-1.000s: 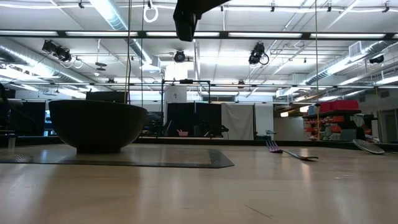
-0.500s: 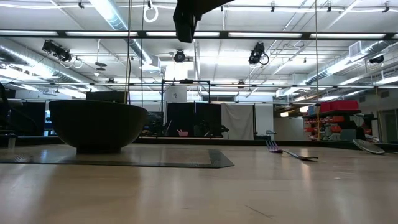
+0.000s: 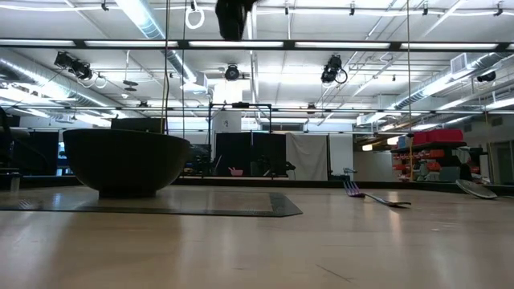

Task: Pick & Place Utensil
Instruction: Put the black cup on top of the black bowl on the table mat

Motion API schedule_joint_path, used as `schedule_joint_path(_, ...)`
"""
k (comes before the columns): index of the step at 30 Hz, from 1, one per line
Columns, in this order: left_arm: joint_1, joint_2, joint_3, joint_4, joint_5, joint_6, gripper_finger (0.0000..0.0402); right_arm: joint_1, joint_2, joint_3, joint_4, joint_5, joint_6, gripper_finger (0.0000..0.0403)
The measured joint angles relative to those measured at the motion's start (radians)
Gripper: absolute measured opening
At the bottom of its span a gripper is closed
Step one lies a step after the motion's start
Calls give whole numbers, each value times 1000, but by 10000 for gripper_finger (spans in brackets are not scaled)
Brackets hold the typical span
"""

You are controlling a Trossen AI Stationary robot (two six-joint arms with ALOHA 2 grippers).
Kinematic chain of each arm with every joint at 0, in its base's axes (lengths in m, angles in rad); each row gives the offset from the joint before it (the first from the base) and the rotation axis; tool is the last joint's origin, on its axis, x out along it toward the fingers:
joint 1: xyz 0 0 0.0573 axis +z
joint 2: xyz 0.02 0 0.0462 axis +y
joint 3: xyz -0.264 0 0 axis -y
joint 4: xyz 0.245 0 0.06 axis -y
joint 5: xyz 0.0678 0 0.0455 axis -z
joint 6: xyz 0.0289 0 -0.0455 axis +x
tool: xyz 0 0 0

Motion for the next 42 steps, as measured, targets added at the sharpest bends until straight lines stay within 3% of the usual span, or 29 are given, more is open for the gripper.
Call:
schedule_joint_path(6, -58, -111, 1, -141, -78, 35, 181, -109, -2, 1, 22, -9, -74, 328)
schedule_joint_path(10, -91, -178, 1, -225, -96, 39, 181, -249, -3, 50, 22, 3, -211, 332)
schedule_joint_path(17, -130, -196, 1, -359, -94, 14, 181, -597, -4, 175, 99, -10, -529, 329)
schedule_joint_path(25, -193, -200, 1, -496, -93, -53, 181, -996, 110, 310, 85, -210, -748, 328)
schedule_joint_path(28, -228, -241, 0, -613, -116, -90, 181, -1060, 210, 411, 42, -308, -790, 328)
schedule_joint_path(31, -262, -295, 0, -740, -216, -136, 181, -1096, 300, 486, 22, -364, -814, 328)
schedule_joint_path(36, -305, -350, 0, -839, -351, -165, 181, -1135, 383, 503, 53, -352, -820, 333)
schedule_joint_path(42, -337, -352, 0, -862, -393, -161, 181, -1181, 407, 503, 70, -400, -791, 335)
